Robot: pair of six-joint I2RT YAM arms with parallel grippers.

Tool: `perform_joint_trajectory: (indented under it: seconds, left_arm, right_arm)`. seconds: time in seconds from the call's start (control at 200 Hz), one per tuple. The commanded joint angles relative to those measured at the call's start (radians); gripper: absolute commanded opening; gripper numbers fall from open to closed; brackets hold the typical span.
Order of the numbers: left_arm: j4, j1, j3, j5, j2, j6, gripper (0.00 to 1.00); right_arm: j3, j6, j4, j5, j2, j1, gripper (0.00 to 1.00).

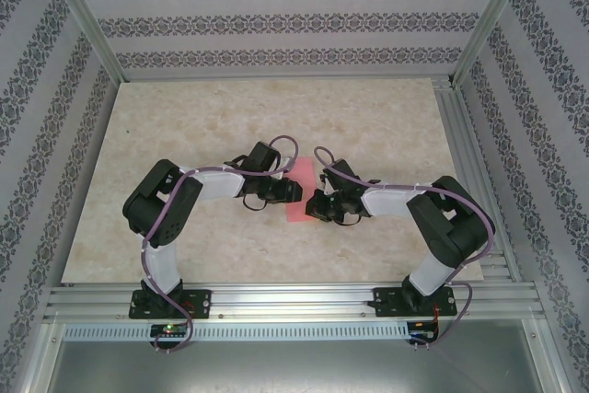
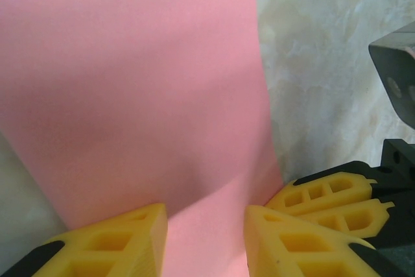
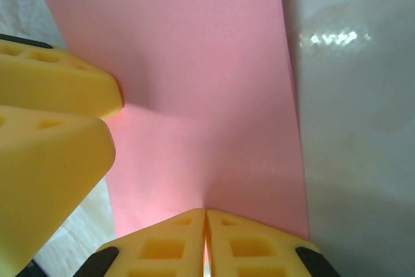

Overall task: Fold a paper plane with a square sheet of paper (fold left side to right side)
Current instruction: Hold the square sheet of paper at the center of the table, then first fold the square sheet of paper in half at the center of the table.

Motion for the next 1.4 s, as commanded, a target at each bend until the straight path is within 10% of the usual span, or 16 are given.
perform_joint_trajectory:
  seconds: [0.0,1.394]
  left_arm:
    - [-0.034,0.0,-0.021,-0.034,0.004,0.003,0.39]
    - [-0.054,0.077,0.127,-0.032,0.109,0.125,0.45]
  right_arm:
    - [-0.045,-0.017,-0.079,0.068,0.05,-0.016,0.1]
    - [-0.029,-0.089,-0.194,0.123,0.101,-0.012,0.1]
